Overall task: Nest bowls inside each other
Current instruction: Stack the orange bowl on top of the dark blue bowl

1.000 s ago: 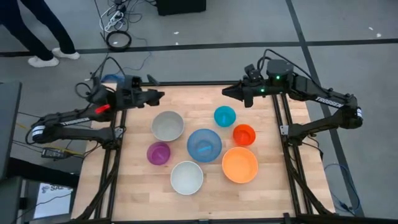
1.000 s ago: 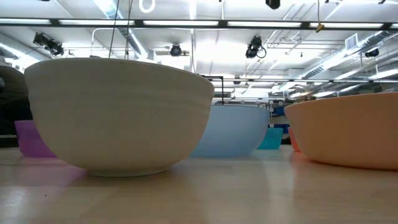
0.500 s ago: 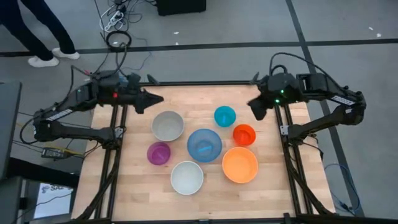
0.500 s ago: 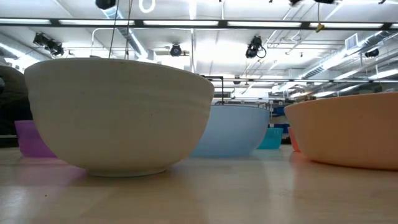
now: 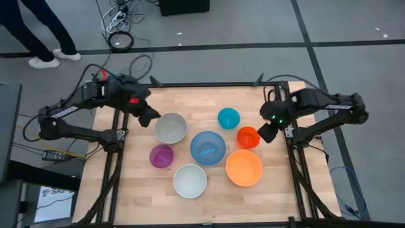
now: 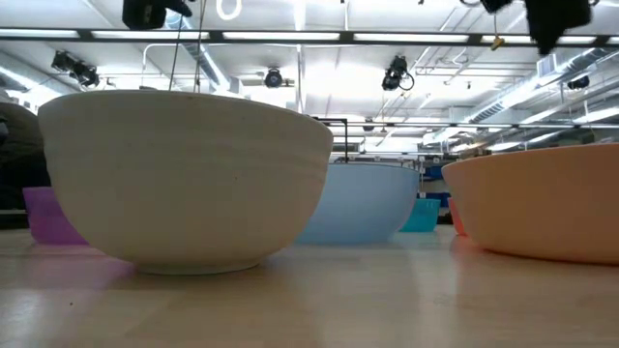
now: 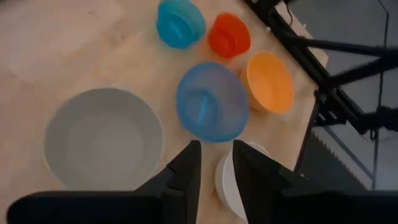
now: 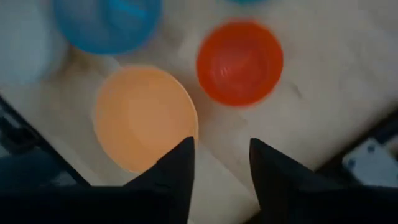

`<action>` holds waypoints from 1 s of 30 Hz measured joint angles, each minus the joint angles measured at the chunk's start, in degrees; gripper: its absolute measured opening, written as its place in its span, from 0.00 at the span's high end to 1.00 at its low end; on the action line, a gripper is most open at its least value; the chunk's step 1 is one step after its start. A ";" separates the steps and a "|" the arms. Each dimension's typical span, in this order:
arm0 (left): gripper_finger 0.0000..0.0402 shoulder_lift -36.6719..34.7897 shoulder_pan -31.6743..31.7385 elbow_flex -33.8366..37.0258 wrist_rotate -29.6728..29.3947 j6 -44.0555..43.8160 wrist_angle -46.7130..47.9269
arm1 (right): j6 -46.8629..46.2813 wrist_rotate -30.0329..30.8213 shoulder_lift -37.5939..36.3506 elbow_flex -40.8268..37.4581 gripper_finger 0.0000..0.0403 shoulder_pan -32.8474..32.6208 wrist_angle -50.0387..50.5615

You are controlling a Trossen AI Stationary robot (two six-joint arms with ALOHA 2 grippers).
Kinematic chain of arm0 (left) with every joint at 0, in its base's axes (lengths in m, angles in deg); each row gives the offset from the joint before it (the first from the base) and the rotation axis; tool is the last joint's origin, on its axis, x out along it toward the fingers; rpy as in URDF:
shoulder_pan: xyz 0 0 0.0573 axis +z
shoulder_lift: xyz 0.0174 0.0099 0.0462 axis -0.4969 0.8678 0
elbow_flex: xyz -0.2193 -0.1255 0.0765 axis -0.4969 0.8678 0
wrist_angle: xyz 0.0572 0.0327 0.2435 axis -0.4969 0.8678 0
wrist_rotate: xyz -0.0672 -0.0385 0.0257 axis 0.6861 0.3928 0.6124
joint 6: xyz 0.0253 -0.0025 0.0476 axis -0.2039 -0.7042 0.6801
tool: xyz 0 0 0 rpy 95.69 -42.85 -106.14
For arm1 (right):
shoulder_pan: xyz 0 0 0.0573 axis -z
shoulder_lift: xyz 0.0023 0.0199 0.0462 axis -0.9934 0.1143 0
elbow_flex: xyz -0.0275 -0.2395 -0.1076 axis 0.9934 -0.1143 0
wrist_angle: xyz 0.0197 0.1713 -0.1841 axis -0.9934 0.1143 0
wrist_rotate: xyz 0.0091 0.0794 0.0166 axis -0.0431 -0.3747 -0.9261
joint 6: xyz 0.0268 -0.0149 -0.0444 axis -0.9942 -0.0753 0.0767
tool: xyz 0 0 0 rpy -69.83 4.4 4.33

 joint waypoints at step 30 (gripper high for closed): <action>0.75 9.94 -0.84 0.04 -9.59 1.67 4.64 | -27.35 -3.46 0.00 -34.00 0.53 -15.44 -37.69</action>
